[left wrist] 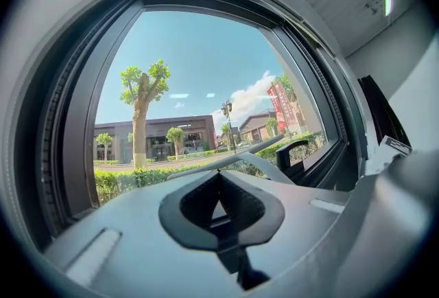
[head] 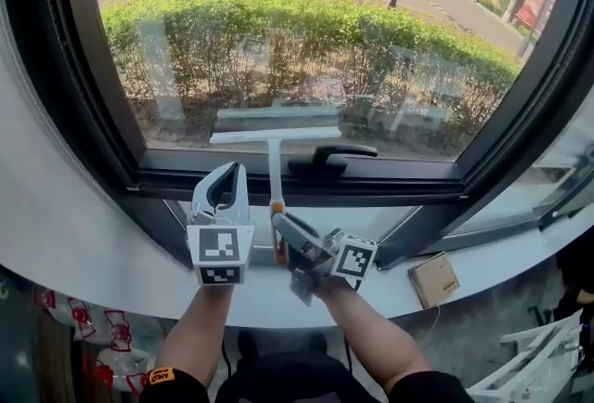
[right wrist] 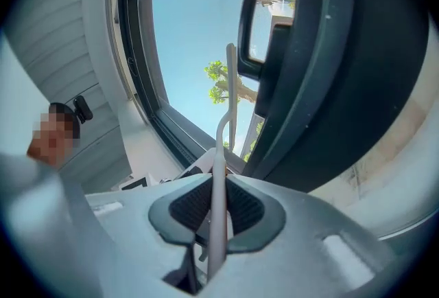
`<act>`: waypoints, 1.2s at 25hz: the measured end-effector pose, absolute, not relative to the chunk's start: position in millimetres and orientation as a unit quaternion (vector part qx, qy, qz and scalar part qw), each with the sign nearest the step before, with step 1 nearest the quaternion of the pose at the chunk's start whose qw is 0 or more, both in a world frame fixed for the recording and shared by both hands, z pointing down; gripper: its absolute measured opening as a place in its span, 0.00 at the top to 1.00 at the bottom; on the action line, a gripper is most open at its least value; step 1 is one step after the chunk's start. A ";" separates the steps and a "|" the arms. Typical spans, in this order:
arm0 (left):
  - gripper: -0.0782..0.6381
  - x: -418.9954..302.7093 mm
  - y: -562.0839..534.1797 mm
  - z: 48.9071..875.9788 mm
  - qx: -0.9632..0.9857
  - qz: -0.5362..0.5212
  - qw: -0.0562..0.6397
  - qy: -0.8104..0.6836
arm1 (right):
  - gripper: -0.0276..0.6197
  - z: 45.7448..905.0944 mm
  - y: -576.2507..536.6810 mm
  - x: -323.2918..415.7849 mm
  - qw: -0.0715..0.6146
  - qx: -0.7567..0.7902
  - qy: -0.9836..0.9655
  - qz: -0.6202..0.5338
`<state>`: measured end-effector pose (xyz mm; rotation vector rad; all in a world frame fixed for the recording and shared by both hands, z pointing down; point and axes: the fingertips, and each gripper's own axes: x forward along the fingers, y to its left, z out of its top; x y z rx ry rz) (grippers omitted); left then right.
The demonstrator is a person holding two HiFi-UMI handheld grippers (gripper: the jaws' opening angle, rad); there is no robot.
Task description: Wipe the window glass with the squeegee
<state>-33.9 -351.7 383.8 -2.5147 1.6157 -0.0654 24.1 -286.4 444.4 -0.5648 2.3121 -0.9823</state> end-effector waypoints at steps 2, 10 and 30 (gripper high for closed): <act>0.87 -33.1 -353.2 391.0 -0.840 -0.027 0.073 0.538 | 0.89 451.8 -285.5 23.7 0.279 -0.211 0.859 -0.374; 0.87 -25.9 -351.4 402.8 -0.842 -0.036 0.066 0.534 | 0.89 454.9 -281.7 29.7 0.265 -0.219 0.866 -0.364; 0.87 66.9 -315.2 257.2 -0.852 0.061 0.161 0.495 | 0.89 284.5 -275.4 145.8 0.308 -0.183 0.909 -0.212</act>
